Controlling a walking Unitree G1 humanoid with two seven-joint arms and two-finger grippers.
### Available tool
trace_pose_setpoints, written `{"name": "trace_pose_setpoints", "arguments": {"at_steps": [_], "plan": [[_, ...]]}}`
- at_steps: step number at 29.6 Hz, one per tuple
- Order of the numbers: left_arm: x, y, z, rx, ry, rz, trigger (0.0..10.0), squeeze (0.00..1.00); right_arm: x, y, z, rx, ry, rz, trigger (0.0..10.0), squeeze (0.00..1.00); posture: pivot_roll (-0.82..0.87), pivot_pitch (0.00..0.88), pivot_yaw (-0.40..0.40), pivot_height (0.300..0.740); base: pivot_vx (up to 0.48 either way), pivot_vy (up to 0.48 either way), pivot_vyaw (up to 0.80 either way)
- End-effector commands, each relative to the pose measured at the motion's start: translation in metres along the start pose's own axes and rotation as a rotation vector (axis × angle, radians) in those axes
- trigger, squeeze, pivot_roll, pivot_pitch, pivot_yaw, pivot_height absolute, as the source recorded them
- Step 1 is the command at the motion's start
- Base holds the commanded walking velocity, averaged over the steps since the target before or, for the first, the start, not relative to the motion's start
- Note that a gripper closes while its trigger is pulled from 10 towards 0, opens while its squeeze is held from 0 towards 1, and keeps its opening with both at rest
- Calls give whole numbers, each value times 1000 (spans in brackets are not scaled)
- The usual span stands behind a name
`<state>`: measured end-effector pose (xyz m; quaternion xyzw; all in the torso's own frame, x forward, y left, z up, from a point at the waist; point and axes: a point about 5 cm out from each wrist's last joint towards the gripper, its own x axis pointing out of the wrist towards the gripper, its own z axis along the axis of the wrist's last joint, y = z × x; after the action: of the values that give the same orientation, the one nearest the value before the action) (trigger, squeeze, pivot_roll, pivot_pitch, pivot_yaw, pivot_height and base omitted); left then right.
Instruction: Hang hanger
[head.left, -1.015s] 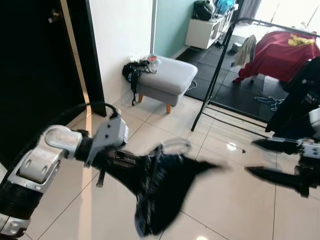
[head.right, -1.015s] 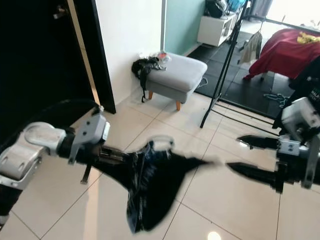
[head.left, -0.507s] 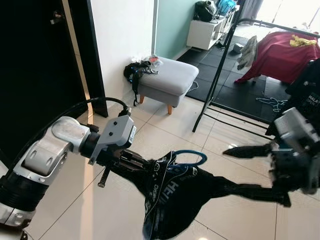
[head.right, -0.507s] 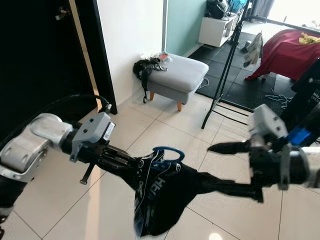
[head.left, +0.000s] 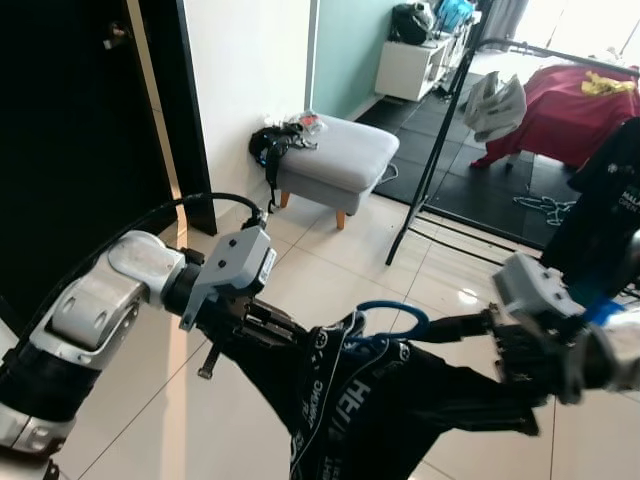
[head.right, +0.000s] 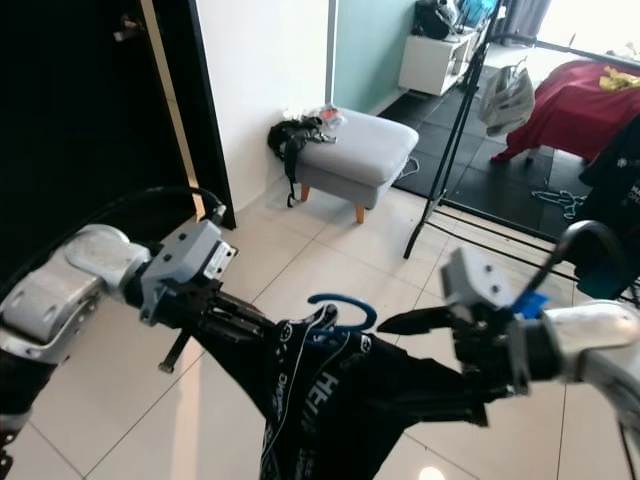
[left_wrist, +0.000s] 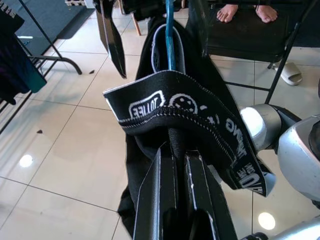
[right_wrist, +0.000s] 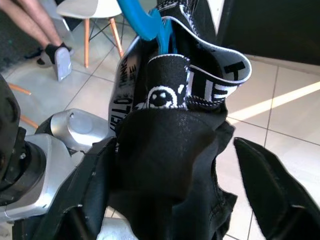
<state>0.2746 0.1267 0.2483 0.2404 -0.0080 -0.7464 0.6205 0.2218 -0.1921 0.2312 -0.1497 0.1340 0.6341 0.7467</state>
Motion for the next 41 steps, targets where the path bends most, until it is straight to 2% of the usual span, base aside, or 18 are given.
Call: {"name": "trace_pose_setpoints", "arguments": {"at_steps": [1,2,3,19,22,23,24,25,29,31,33,37,38,39,41], "plan": [[5,0,10,26,-55,-40,10000,0,8,-2,-2,-19,17,-4,4392,0,-22,30,-34,740,0,0,0],[5,0,10,26,-55,-40,10000,0,8,-2,-2,-19,17,-4,4392,0,-22,30,-34,740,0,0,0],[5,-1,13,30,-67,-50,10000,0,11,-2,-3,-22,18,-2,0,0,-19,31,-33,740,0,0,0],[3,0,22,53,-107,-58,10000,0,18,-1,-6,-14,28,27,0,0,-21,33,-35,740,0,0,0],[5,3,22,30,-121,-42,10000,0,18,-1,-6,-13,25,23,0,0,-21,33,-35,740,0,0,0],[5,6,22,4,-139,-30,10000,392,18,-1,-6,-12,20,17,0,0,-21,33,-35,740,0,0,0],[5,6,22,4,-139,-30,10000,392,18,-1,-6,-12,20,17,0,0,-21,33,-35,740,0,0,0],[6,10,23,-32,-171,-9,10000,1000,19,-2,-6,-11,12,8,0,0,-23,36,-34,740,0,0,0],[5,13,21,-56,-192,17,10000,1000,19,-2,-6,-9,2,-1,0,0,-23,36,-34,740,0,0,0],[-3,26,11,-87,-201,151,10000,1000,20,-3,-7,5,-18,-22,0,0,-26,39,-35,740,0,0,0],[-11,31,2,-100,-183,221,10000,1000,21,-2,-9,16,-27,-31,0,0,-34,36,-39,740,0,0,0],[-14,32,0,-109,-180,235,10000,1000,21,-2,-10,19,-28,-34,0,0,-34,36,-39,740,0,0,0],[-28,38,-10,-139,-166,331,10000,1000,17,-5,-16,53,-27,-88,0,0,-38,34,-43,740,0,0,0],[-28,38,-10,-139,-166,331,10000,1000,17,-5,-16,53,-27,-88,0,0,-38,34,-43,740,0,0,0],[-53,51,-37,-216,-135,635,10000,1000,4,-23,-41,155,-4,-338,0,0,-40,35,-48,740,0,0,0]]}}
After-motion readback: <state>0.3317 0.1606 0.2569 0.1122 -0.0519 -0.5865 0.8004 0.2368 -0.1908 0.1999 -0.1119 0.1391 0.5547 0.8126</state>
